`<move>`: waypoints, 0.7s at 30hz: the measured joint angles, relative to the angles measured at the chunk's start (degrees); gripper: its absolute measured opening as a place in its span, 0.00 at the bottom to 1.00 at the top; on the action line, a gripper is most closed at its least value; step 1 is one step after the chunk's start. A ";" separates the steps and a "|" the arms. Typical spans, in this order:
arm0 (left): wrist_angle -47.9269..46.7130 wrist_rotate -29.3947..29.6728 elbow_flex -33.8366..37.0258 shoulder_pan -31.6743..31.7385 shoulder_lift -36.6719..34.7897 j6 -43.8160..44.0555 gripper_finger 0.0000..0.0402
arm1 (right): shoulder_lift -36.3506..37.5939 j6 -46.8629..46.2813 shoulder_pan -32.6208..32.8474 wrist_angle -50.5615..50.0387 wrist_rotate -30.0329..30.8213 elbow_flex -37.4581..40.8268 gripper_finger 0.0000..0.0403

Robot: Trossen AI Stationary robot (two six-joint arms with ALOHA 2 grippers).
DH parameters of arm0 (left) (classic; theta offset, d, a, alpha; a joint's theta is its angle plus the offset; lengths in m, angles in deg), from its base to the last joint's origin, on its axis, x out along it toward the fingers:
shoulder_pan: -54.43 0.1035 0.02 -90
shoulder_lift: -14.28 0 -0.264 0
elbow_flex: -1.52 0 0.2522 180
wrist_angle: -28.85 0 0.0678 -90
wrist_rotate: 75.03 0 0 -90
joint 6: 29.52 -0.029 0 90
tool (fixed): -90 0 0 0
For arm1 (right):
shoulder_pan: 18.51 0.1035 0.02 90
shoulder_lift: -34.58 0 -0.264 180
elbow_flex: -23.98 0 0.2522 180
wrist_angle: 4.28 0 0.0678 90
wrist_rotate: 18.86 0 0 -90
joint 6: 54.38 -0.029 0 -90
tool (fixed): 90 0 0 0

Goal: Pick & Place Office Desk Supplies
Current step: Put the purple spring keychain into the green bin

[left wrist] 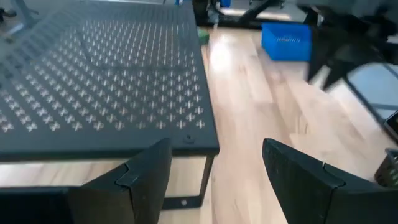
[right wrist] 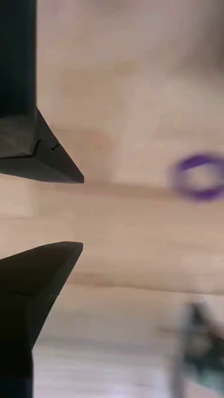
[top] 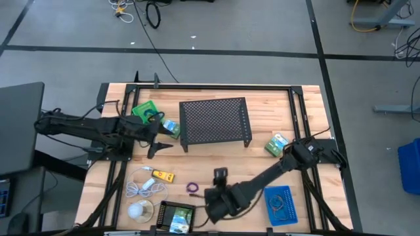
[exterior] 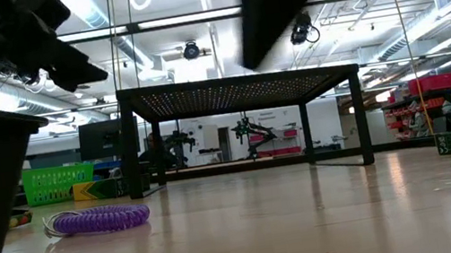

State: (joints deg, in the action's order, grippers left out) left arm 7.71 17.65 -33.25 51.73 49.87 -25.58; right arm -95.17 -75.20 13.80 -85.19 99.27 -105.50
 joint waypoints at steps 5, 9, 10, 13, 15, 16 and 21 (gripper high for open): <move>1.19 0.77 0.00 -0.02 2.29 -0.73 0.65 | 0.53 -4.23 -2.92 -15.61 -0.63 0.00 0.43; 2.80 0.02 0.00 -0.02 2.43 -1.92 0.65 | 0.85 -2.97 -4.67 -18.99 -3.85 0.00 0.43; 2.55 -0.01 0.00 -0.02 2.39 -2.07 0.65 | 0.85 -2.06 -4.95 -17.95 -4.89 0.00 0.43; 1.66 -0.62 0.00 -0.04 2.24 -1.42 0.65 | 0.85 1.98 -5.31 -13.85 -7.78 0.00 0.43; 1.15 -1.70 0.00 -0.04 2.26 0.33 0.65 | 0.85 4.91 -5.35 -10.14 -8.11 0.00 0.43; 0.97 -2.10 0.00 -0.04 2.26 1.43 0.65 | 0.85 6.35 -5.35 -8.34 -8.23 0.00 0.43; -0.88 -4.56 0.00 -1.19 3.22 7.02 0.65 | 1.14 10.58 -5.55 -5.66 -7.87 0.00 0.43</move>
State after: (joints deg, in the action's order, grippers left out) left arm 6.83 13.09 -33.25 50.54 53.09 -18.56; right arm -94.03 -64.63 8.25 -90.86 91.40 -105.50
